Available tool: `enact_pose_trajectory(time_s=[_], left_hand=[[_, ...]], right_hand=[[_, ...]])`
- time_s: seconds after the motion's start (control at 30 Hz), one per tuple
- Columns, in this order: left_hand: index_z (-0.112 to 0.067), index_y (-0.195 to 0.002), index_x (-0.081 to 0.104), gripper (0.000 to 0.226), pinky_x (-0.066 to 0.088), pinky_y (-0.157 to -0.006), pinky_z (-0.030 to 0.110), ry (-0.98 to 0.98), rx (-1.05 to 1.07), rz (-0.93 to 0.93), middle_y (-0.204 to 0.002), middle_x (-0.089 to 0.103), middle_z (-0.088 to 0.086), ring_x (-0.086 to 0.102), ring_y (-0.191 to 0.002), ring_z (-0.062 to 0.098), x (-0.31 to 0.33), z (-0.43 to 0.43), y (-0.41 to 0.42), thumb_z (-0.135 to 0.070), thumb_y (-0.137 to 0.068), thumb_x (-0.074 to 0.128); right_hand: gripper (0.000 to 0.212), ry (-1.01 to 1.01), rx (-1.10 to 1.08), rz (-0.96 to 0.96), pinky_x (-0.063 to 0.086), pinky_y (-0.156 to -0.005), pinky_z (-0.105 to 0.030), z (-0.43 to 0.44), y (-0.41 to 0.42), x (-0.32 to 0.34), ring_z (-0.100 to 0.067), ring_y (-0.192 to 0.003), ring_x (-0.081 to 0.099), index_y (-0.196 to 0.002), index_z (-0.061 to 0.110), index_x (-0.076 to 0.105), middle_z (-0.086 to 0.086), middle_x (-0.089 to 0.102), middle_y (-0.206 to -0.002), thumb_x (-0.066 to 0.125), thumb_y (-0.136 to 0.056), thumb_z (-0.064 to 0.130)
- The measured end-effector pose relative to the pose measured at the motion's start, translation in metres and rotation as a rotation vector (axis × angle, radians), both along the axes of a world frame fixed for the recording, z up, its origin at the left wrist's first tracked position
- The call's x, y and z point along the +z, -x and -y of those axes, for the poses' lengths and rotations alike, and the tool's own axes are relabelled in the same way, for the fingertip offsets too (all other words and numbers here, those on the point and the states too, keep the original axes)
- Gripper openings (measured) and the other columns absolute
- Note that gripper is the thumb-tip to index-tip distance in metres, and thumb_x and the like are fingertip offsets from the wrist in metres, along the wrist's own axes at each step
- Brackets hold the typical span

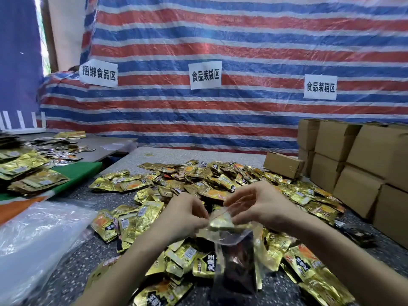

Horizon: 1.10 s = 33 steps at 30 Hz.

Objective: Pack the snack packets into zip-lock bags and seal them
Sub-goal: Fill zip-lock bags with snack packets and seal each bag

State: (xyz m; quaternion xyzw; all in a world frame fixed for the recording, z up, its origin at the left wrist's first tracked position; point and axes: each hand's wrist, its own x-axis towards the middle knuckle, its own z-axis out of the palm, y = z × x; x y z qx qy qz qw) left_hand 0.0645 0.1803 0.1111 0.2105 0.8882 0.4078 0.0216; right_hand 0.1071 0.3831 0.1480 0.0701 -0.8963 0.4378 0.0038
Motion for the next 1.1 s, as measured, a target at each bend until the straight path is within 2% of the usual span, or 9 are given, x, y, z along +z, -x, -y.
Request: enact_pose_trajectory(time_s=[0.17,0.33,0.43,0.53,0.63,0.73,0.87,0.97,1.1], left_hand=[[-0.023,-0.09,0.052,0.012,0.06,-0.069,0.044,0.119,0.081,-0.178,-0.089,0.064,0.001,0.066,-0.074,0.022,-0.004,-0.002,0.002,-0.023,-0.101,0.051],[-0.016,-0.096,0.047,0.007,0.053,-0.043,0.027,-0.188,-0.069,-0.028,-0.073,0.068,0.01,0.067,-0.049,0.022,0.003,-0.012,-0.009,-0.014,-0.102,0.049],[-0.007,-0.102,0.056,0.004,0.047,-0.041,0.021,-0.412,-0.195,0.244,-0.06,0.067,0.007,0.061,-0.048,0.019,0.019,-0.008,-0.001,-0.008,-0.098,0.057],[-0.005,-0.103,0.061,0.016,0.042,-0.038,0.02,-0.475,-0.165,0.34,-0.063,0.063,0.005,0.056,-0.047,0.014,0.02,-0.005,0.01,-0.02,-0.1,0.057],[-0.001,-0.104,0.06,0.03,0.042,-0.04,0.021,-0.536,-0.021,0.428,-0.065,0.063,0.009,0.056,-0.048,0.018,-0.005,-0.006,0.016,-0.028,-0.104,0.048],[-0.013,-0.1,0.061,0.014,0.05,-0.058,0.017,-0.197,-0.063,0.183,-0.092,0.066,0.003,0.062,-0.071,0.009,-0.044,-0.002,0.015,-0.002,-0.097,0.053],[-0.039,-0.121,0.053,0.049,0.036,-0.102,0.023,0.461,-0.401,-0.056,-0.125,0.04,-0.026,0.037,-0.118,0.003,-0.09,-0.004,0.013,-0.011,-0.082,0.065],[-0.04,-0.12,0.055,0.039,0.028,-0.102,0.029,0.503,-0.363,-0.315,-0.125,0.043,-0.036,0.032,-0.121,0.0,-0.112,-0.012,0.013,-0.04,-0.082,0.064],[-0.033,-0.103,0.063,0.017,0.032,-0.097,0.03,0.441,-0.328,-0.515,-0.115,0.059,-0.026,0.042,-0.112,0.003,-0.124,-0.016,0.01,-0.031,-0.088,0.054]], right_hand=[[0.044,-0.166,-0.016,0.093,0.053,-0.063,-0.024,-0.019,-0.012,0.006,-0.014,-0.092,0.069,-0.09,0.032,0.078,0.0,0.073,-0.102,0.067,-0.079,-0.009],[0.031,-0.314,0.006,-0.03,0.047,-0.049,-0.021,-0.036,-0.024,0.014,-0.006,-0.062,0.066,-0.086,0.04,0.061,0.003,0.074,-0.084,0.059,-0.096,0.01],[0.029,-0.146,0.038,-0.105,0.043,-0.053,-0.029,-0.047,-0.028,0.016,-0.008,-0.06,0.058,-0.083,0.027,0.059,0.006,0.071,-0.074,0.054,-0.098,0.003],[0.024,0.029,0.054,-0.04,0.056,-0.06,-0.042,-0.055,-0.029,0.008,-0.022,-0.07,0.064,-0.087,0.016,0.069,-0.009,0.073,-0.09,0.055,-0.097,0.0],[0.011,0.1,0.07,-0.026,0.059,-0.073,-0.043,-0.06,-0.028,-0.009,-0.03,-0.082,0.069,-0.091,0.012,0.074,-0.011,0.074,-0.096,0.067,-0.091,0.021],[0.039,0.058,0.114,0.022,0.06,-0.078,-0.036,-0.063,-0.032,-0.021,-0.024,-0.094,0.069,-0.106,0.018,0.072,-0.001,0.073,-0.102,0.077,-0.079,0.046],[0.028,-0.088,0.118,-0.065,0.056,-0.081,-0.031,-0.064,-0.038,-0.03,-0.005,-0.091,0.067,-0.105,0.028,0.069,0.013,0.071,-0.101,0.082,-0.081,0.024],[0.01,-0.043,0.072,-0.185,0.057,-0.084,-0.047,-0.061,-0.041,-0.036,-0.02,-0.088,0.067,-0.097,0.022,0.072,0.002,0.072,-0.095,0.075,-0.088,0.018],[0.003,0.148,0.043,-0.254,0.06,-0.08,-0.049,-0.053,-0.047,-0.042,-0.021,-0.09,0.071,-0.093,0.012,0.069,0.0,0.074,-0.096,0.066,-0.092,0.012]])
